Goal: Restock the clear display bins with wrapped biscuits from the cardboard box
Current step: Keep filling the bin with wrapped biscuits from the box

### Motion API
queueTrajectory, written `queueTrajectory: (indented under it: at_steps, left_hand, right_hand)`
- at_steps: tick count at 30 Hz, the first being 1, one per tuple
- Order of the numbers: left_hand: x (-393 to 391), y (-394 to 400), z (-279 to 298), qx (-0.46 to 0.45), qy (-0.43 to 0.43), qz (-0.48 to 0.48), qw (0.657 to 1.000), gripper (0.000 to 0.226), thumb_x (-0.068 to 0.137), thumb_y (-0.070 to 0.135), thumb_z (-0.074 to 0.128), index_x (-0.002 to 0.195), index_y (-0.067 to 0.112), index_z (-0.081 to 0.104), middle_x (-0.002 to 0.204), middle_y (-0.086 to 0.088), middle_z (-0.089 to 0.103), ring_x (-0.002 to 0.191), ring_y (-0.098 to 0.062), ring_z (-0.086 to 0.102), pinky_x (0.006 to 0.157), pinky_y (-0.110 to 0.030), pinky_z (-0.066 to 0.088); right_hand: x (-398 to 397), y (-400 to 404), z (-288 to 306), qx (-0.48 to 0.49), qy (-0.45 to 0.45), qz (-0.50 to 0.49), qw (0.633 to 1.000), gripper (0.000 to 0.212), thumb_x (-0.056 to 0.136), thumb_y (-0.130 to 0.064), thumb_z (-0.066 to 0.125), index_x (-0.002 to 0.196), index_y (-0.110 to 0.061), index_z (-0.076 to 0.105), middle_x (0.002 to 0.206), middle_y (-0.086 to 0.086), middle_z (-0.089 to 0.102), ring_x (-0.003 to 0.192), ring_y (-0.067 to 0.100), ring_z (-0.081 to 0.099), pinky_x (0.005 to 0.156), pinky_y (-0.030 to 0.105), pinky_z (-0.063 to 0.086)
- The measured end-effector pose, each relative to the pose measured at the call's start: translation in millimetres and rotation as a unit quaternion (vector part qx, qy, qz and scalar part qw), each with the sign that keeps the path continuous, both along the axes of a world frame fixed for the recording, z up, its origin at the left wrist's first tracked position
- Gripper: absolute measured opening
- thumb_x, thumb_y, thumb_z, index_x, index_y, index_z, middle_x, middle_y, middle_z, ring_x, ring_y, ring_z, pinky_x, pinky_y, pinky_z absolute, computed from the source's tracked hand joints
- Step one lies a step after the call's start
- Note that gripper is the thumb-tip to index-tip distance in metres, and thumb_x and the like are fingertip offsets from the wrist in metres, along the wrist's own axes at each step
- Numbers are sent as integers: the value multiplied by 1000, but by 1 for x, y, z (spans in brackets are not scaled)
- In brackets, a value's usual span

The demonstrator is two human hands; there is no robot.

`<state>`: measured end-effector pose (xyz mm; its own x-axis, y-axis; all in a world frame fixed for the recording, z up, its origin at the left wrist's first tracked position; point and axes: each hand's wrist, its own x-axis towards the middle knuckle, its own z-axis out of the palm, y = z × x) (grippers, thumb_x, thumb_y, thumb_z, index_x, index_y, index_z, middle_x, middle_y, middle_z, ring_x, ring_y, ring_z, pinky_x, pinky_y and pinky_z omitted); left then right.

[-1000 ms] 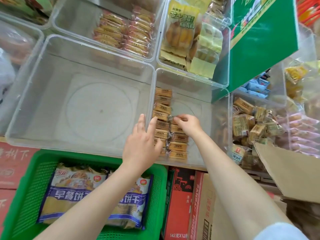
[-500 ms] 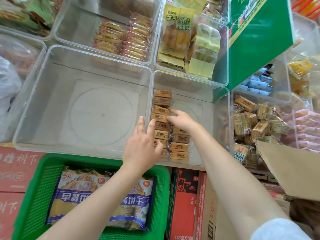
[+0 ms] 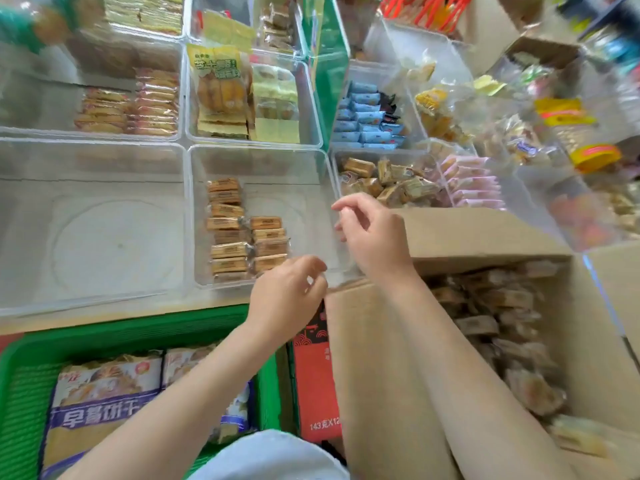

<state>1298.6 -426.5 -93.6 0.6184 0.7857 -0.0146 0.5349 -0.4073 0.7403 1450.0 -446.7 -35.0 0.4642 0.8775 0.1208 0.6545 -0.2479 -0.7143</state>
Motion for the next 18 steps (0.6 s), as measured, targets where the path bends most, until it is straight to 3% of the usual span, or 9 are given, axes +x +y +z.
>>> queueTrajectory:
  at_steps: [3, 5, 9, 11, 13, 15, 16, 18]
  left_hand:
    - [35, -58, 24, -7, -62, -58, 996, 23, 99, 30, 53, 118, 27, 65, 115, 9, 63, 86, -5, 57, 73, -27, 47]
    - [53, -91, 32, -1, -78, -81, 994, 32, 96, 32, 57, 128, 27, 60, 132, 3, 54, 106, -14, 58, 88, -28, 50]
    - [84, -132, 33, -61, 3, -51, 997, 61, 95, 34, 61, 151, 31, 36, 166, -5, 8, 151, -25, 18, 115, -35, 28]
    - [91, -141, 30, -101, -8, -32, 994, 66, 95, 22, 59, 153, 37, 31, 168, 6, -7, 154, -18, 7, 109, -25, 24]
    - [96, -145, 29, -147, -51, -8, 988, 70, 94, 9, 54, 152, 41, 31, 167, 14, -8, 153, -11, 7, 102, -13, 22]
    - [98, -147, 31, -169, -73, 5, 983, 73, 93, 3, 51, 152, 41, 33, 167, 15, -5, 149, -5, 12, 85, 7, 23]
    - [97, -148, 32, -172, -77, 8, 982, 73, 93, 0, 51, 152, 40, 34, 168, 13, -3, 144, -1, 14, 74, 11, 23]
    - [95, -147, 33, -171, -81, 9, 982, 72, 94, 1, 51, 152, 40, 34, 168, 13, -1, 133, 6, 15, 66, 12, 25]
  right_hand:
    - [34, -79, 17, 63, -21, -88, 994, 22, 93, -15, 49, 96, -15, 71, 82, -7, 68, 72, 19, 67, 70, 38, 56]
    - [59, -126, 18, 49, -12, -136, 989, 22, 94, -12, 49, 94, -16, 71, 82, -8, 67, 74, 19, 65, 72, 35, 55]
    - [105, -190, 6, -110, -26, -155, 981, 20, 96, -13, 51, 97, -17, 71, 89, 0, 69, 83, 21, 63, 78, 36, 53]
    - [120, -206, -6, -217, -20, -118, 969, 20, 98, -21, 51, 104, -20, 70, 102, 2, 70, 94, 23, 63, 85, 38, 53]
    - [126, -214, -17, -313, -24, -55, 948, 27, 98, -29, 54, 121, -21, 66, 121, 5, 67, 108, 26, 62, 91, 39, 52]
    - [126, -215, -27, -391, -15, 2, 920, 52, 97, -39, 59, 143, -17, 50, 140, 9, 56, 121, 29, 57, 94, 37, 49]
    - [123, -213, -32, -420, -15, 19, 907, 67, 95, -46, 61, 151, -15, 40, 147, 11, 50, 127, 30, 53, 97, 38, 48]
    - [119, -209, -43, -458, -55, 28, 887, 89, 89, -58, 64, 157, -15, 24, 151, 15, 43, 130, 33, 51, 99, 41, 49]
